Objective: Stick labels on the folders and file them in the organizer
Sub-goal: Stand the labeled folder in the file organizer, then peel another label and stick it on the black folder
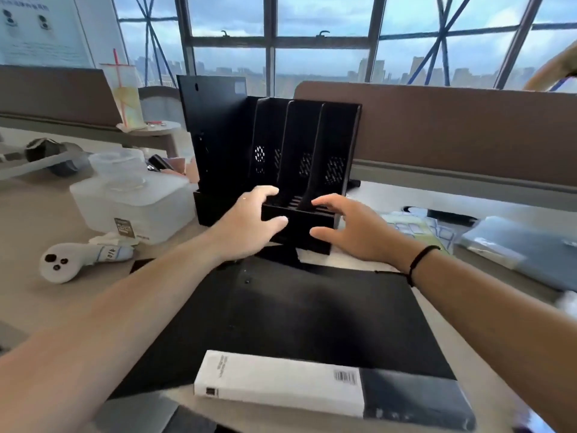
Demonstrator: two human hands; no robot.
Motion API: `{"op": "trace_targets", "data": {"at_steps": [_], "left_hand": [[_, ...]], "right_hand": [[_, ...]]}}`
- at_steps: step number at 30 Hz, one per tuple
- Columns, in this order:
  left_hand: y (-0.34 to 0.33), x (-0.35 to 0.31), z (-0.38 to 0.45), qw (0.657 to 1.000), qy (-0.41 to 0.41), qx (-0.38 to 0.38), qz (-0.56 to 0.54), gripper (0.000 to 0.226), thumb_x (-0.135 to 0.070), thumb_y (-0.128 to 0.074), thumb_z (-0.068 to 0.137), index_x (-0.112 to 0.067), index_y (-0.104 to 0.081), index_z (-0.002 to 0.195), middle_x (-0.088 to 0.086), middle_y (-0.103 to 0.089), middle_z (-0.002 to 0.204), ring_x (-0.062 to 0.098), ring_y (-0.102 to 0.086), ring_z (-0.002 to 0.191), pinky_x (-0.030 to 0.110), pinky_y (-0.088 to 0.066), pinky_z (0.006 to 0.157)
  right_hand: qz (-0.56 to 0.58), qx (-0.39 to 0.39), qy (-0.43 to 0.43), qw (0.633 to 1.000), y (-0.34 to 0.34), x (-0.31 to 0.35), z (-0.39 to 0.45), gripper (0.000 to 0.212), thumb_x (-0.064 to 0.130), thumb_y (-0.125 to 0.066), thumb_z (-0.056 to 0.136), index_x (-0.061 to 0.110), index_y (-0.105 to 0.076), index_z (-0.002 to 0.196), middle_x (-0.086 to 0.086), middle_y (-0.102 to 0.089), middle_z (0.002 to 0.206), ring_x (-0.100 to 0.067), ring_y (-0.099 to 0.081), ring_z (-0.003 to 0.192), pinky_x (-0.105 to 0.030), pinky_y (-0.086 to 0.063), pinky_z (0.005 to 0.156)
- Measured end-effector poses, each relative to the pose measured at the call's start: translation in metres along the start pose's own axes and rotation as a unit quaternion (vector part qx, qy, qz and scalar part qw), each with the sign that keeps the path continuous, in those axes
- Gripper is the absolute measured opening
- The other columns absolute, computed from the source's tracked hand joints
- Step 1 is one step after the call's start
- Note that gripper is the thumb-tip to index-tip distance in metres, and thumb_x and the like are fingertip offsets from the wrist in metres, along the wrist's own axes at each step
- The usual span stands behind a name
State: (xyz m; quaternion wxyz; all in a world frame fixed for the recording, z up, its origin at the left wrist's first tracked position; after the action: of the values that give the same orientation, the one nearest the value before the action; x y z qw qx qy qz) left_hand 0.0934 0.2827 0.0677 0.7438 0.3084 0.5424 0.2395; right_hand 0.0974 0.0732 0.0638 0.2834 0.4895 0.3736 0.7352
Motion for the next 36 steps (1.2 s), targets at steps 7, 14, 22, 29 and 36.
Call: {"op": "trace_targets", "data": {"at_steps": [7,14,22,29,36], "left_hand": [[-0.051,-0.017,-0.069,0.934,0.02,0.283,0.217,0.089,-0.067,-0.055,0.088,-0.035,-0.01,0.158,-0.004,-0.005,0.167,0.021,-0.013,0.152,0.042,-0.021,0.122],[-0.076,-0.017,-0.122,0.895,-0.043,0.372,0.241,0.11,-0.081,-0.065,0.067,-0.048,-0.007,0.154,-0.016,0.009,0.165,0.009,0.016,0.151,0.041,-0.005,0.125],[-0.066,-0.027,-0.15,0.894,-0.111,0.315,0.298,0.096,-0.08,-0.06,0.071,-0.052,-0.016,0.152,-0.025,-0.009,0.163,0.001,-0.005,0.151,0.036,-0.016,0.121],[-0.062,-0.017,-0.167,0.888,-0.157,0.295,0.315,0.107,-0.085,-0.061,0.065,-0.052,-0.01,0.153,-0.029,-0.012,0.161,-0.005,-0.004,0.149,0.029,0.0,0.123],[-0.057,0.002,-0.153,0.913,-0.127,0.268,0.279,0.079,-0.085,-0.053,0.069,-0.07,-0.019,0.139,-0.03,-0.013,0.159,-0.001,-0.005,0.15,0.033,-0.006,0.123]], "right_hand": [[-0.018,0.114,-0.065,0.991,-0.013,-0.043,-0.082,0.063,0.055,-0.063,0.089,0.033,-0.041,0.145,0.009,-0.049,0.145,-0.012,-0.046,0.134,-0.023,-0.033,0.105],[-0.123,0.183,-0.076,0.972,-0.052,-0.056,-0.119,0.073,0.073,-0.036,0.091,0.039,-0.022,0.154,0.007,-0.008,0.167,-0.012,-0.004,0.153,-0.043,-0.001,0.124],[-0.178,0.179,-0.1,0.962,-0.056,-0.047,-0.154,0.084,0.082,-0.021,0.086,0.04,-0.008,0.157,0.008,0.001,0.167,-0.013,0.004,0.153,-0.043,0.002,0.124],[-0.233,0.158,-0.128,0.951,-0.038,-0.019,-0.232,0.095,0.092,-0.005,0.075,0.042,-0.002,0.156,0.004,-0.008,0.167,-0.019,-0.006,0.152,-0.045,0.001,0.124],[-0.252,0.147,-0.139,0.946,-0.032,0.004,-0.289,0.093,0.093,-0.002,0.074,0.045,0.003,0.154,0.0,-0.021,0.16,-0.026,-0.017,0.145,-0.048,0.003,0.122]]}}
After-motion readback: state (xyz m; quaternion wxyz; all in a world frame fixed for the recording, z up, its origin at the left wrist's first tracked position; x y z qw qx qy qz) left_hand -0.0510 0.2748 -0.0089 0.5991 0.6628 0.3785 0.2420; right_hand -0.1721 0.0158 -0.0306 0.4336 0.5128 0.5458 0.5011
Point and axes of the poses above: each hand's wrist, its own z-axis towards the middle knuckle, its own y-axis out of the back of the hand, x = y × z, the point moved 3 cm from there along z, towards the middle knuckle
